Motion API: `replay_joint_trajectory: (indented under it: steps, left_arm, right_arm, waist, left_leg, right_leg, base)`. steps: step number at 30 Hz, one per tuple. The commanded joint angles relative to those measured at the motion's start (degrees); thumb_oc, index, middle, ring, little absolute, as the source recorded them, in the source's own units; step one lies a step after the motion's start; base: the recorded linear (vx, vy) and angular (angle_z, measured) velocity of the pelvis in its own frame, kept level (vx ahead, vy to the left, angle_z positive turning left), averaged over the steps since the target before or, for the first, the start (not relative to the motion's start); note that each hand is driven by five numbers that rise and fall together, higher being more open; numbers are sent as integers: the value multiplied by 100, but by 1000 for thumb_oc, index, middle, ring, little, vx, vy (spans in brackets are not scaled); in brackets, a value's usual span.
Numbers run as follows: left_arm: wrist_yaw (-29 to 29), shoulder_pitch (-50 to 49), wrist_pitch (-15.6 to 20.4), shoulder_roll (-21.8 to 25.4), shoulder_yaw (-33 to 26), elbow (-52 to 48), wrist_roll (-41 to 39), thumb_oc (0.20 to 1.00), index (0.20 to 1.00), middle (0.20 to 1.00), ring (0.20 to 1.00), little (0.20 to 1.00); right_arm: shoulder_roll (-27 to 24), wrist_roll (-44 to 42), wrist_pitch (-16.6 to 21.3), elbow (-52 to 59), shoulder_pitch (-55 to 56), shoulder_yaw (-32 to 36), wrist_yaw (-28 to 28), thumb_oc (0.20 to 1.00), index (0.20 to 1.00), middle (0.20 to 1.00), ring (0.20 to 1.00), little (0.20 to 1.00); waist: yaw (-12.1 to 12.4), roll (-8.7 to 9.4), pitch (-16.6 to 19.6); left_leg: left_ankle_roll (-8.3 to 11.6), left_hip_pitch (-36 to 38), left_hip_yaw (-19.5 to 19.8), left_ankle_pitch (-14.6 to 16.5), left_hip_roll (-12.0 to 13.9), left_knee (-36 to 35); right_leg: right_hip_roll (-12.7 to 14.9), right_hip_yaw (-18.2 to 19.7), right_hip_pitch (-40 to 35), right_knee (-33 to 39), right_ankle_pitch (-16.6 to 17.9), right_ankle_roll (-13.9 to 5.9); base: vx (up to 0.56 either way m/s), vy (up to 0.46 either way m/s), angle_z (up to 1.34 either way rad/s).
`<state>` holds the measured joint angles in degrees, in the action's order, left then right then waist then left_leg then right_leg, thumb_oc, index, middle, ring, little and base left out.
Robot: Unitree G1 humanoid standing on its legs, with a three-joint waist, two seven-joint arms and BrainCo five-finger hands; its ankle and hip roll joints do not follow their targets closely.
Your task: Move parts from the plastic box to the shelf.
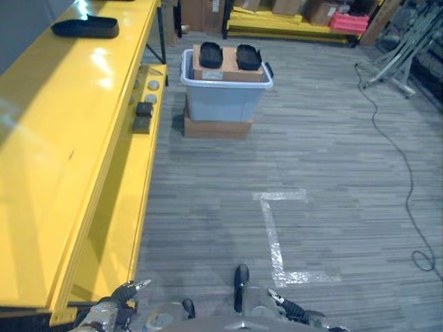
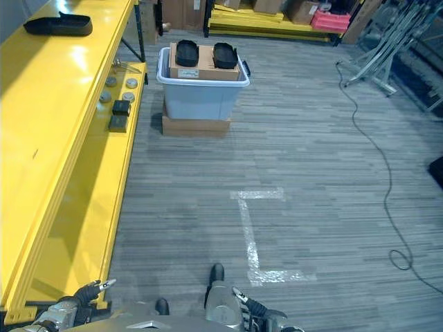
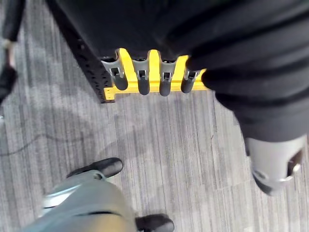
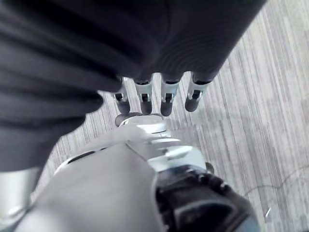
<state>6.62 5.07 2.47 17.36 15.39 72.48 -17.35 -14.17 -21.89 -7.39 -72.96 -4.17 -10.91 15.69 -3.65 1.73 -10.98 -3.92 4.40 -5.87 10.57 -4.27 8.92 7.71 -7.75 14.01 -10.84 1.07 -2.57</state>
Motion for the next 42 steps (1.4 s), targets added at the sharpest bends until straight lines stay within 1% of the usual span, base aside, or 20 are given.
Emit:
replay_joint_trajectory:
  steps: [1, 5, 7, 10, 12, 14, 15, 18, 19, 21, 23, 25, 26, 27, 29, 31, 33, 35, 37, 42]
  left_arm:
    - [-60, 59, 56, -234, 29, -36, -322, 1000, 1000, 1000, 1000, 1000]
    - [-64, 59, -27, -361, -20, -1, -222, 1000, 1000, 1000, 1000, 1000]
    - [-99, 65, -52, -401, -30, -37, -97, 1000, 1000, 1000, 1000, 1000]
    - [-77, 106, -151, -463, 46, -121, 64, 1000, 1000, 1000, 1000, 1000]
    - [-177, 53, -129, -495, 130, -73, 134, 1000, 1000, 1000, 1000, 1000]
    - [-211, -17, -77, -496, 121, -8, 157, 1000, 1000, 1000, 1000, 1000]
    - [-274, -142, 14, -506, 116, 69, 264, 1000, 1000, 1000, 1000, 1000]
    - [-368, -337, 147, -436, 97, 176, 302, 1000, 1000, 1000, 1000, 1000]
    - [-372, -358, 147, -388, 34, 178, 335, 1000, 1000, 1000, 1000, 1000]
    - [-390, -347, 146, -363, -30, 196, 373, 1000, 1000, 1000, 1000, 1000]
    - [-399, -331, 97, -314, -137, 204, 396, 1000, 1000, 1000, 1000, 1000]
    - [-381, -295, 89, -286, -164, 208, 516, 1000, 1000, 1000, 1000, 1000]
    - [-428, -275, 100, -279, -152, 208, 575, 1000, 1000, 1000, 1000, 1000]
    - [-521, -231, 111, -243, -141, 206, 617, 1000, 1000, 1000, 1000, 1000]
    - [-551, -208, 146, -223, -130, 212, 556, 1000, 1000, 1000, 1000, 1000]
    - [-549, -153, 259, -158, -95, 134, 422, 1000, 1000, 1000, 1000, 1000]
    - [-448, -19, 307, -57, -43, -1, 299, 1000, 1000, 1000, 1000, 1000]
    - [-431, 15, 320, -35, -5, -46, 268, 1000, 1000, 1000, 1000, 1000]
    - [-417, 150, 303, -32, 154, -103, 44, 1000, 1000, 1000, 1000, 1000]
    - [-585, 251, 219, -156, 183, -101, -156, 1000, 1000, 1000, 1000, 1000]
  right_arm:
    - [-180, 268, -105, -492, 82, -195, -88, 1000, 1000, 1000, 1000, 1000]
    - [-194, 277, -55, -405, -21, -270, -155, 1000, 1000, 1000, 1000, 1000]
    - [-240, 219, -32, -334, -56, -282, -306, 1000, 1000, 1000, 1000, 1000]
    - [-336, 91, 45, -292, -130, -238, -449, 1000, 1000, 1000, 1000, 1000]
    - [-383, -74, 147, -237, -260, -191, -505, 1000, 1000, 1000, 1000, 1000]
    - [-387, -105, 166, -199, -314, -190, -525, 1000, 1000, 1000, 1000, 1000]
    - [-396, -69, 172, -167, -372, -230, -542, 1000, 1000, 1000, 1000, 1000]
    - [-427, -89, 162, -205, -417, -351, -503, 1000, 1000, 1000, 1000, 1000]
    - [-430, -125, 130, -230, -437, -358, -492, 1000, 1000, 1000, 1000, 1000]
    - [-431, -184, 104, -292, -463, -378, -447, 1000, 1000, 1000, 1000, 1000]
    - [-363, -3, 44, -344, -426, -382, -337, 1000, 1000, 1000, 1000, 1000]
    - [-290, 125, 14, -371, -396, -378, -320, 1000, 1000, 1000, 1000, 1000]
    - [-246, 131, 22, -396, -376, -369, -341, 1000, 1000, 1000, 1000, 1000]
    - [-181, 117, -1, -438, -337, -307, -383, 1000, 1000, 1000, 1000, 1000]
    - [-154, 190, 4, -457, -333, -283, -347, 1000, 1000, 1000, 1000, 1000]
    - [-111, 349, 36, -480, -291, -271, -312, 1000, 1000, 1000, 1000, 1000]
    - [-97, 311, -10, -488, -229, -330, -387, 1000, 1000, 1000, 1000, 1000]
    - [-106, 268, -33, -493, -203, -343, -407, 1000, 1000, 1000, 1000, 1000]
    - [-138, 443, -91, -515, -122, -314, -398, 1000, 1000, 1000, 1000, 1000]
    - [-161, 396, -93, -570, -96, -314, -466, 1000, 1000, 1000, 1000, 1000]
  waist:
    - [-11, -151, 183]
    - [63, -40, 265]
    - [111, 97, 256]
    - [245, 177, 216]
    - [407, 135, 195]
    - [531, 48, 188]
    - [734, -53, 182]
    - [1055, -139, 133]
    - [1087, -84, 155]
    - [1102, -40, 171]
    - [1100, 5, 280]
    - [1087, 30, 350]
    - [1065, 11, 371]
    - [973, -150, 367]
    - [919, -196, 341]
    - [834, -291, 264]
    - [709, -276, 135]
    - [626, -253, 99]
    - [355, -200, 100]
    - [266, -145, 216]
  left_leg:
    - [222, 130, 415, -480, 304, 168]
    - [424, -394, 476, -1273, 606, 1664]
    - [427, -958, 477, -1401, 712, 2826]
    - [331, -1752, 487, -1346, 741, 3416]
    - [291, -1807, 307, -1237, 492, 2561]
    - [324, -1841, 179, -1345, 296, 1610]
    - [382, -2077, 243, -1571, 36, 738]
    - [552, -2527, 557, -2170, -136, 447]
    - [474, -2432, 487, -1929, -152, 373]
    - [398, -2340, 445, -1748, -182, 353]
    - [199, -1937, 435, -1495, -242, 51]
    - [72, -1723, 319, -1389, -251, -60]
    - [-12, -1588, 289, -1314, -235, -96]
    - [-133, -1256, 375, -1162, -85, -177]
    - [-165, -1109, 405, -1087, -39, -214]
    - [-144, -815, 418, -1002, 78, -308]
    - [-38, -515, 448, -898, 99, -381]
    - [4, -395, 517, -815, 85, -391]
    - [8, -135, 718, -563, 0, -450]
    - [111, 45, 730, -505, 151, -503]
  right_leg:
    - [-256, -86, -660, 621, 401, -169]
    - [-427, 5, -993, 710, 179, 140]
    - [-407, 4, -1142, 727, 127, 265]
    - [-479, 75, -1442, 813, 42, 356]
    - [-631, 206, -1687, 947, -91, 302]
    - [-789, 327, -1864, 1036, -183, 263]
    - [-992, 562, -2031, 1071, -281, 246]
    - [-1253, 855, -2340, 1056, -480, 321]
    - [-1229, 874, -2371, 1058, -502, 306]
    - [-1208, 882, -2397, 1020, -541, 268]
    - [-1229, 861, -2460, 818, -736, 209]
    - [-1153, 641, -2335, 295, -593, 89]
    - [-1101, 503, -2110, -315, -343, -44]
    - [-982, 209, -1393, -1492, 6, -244]
    - [-819, 42, -1080, -1772, -23, -279]
    - [-481, -206, -808, -1600, -28, -287]
    - [-235, -395, -824, -605, 4, -269]
    - [-219, -392, -856, -117, 41, -265]
    - [-136, -84, -635, 531, 422, -382]
    - [-245, -50, -863, 895, 463, -305]
  base:
    - [371, -363, 36]
    - [300, -321, 14]
    - [245, -306, -28]
    - [252, -183, -9]
    - [384, -80, 9]
    - [337, 25, -22]
    - [459, 21, -24]
    - [344, -3, -44]
    - [258, 27, -85]
    - [180, 69, -80]
    - [266, 93, -48]
    - [191, 48, -13]
    - [271, 77, -33]
    - [230, 71, -35]
    - [174, 30, -34]
    - [195, -43, -14]
    - [248, -141, -7]
    - [225, -136, -31]
    - [307, -207, 20]
    - [222, -205, 44]
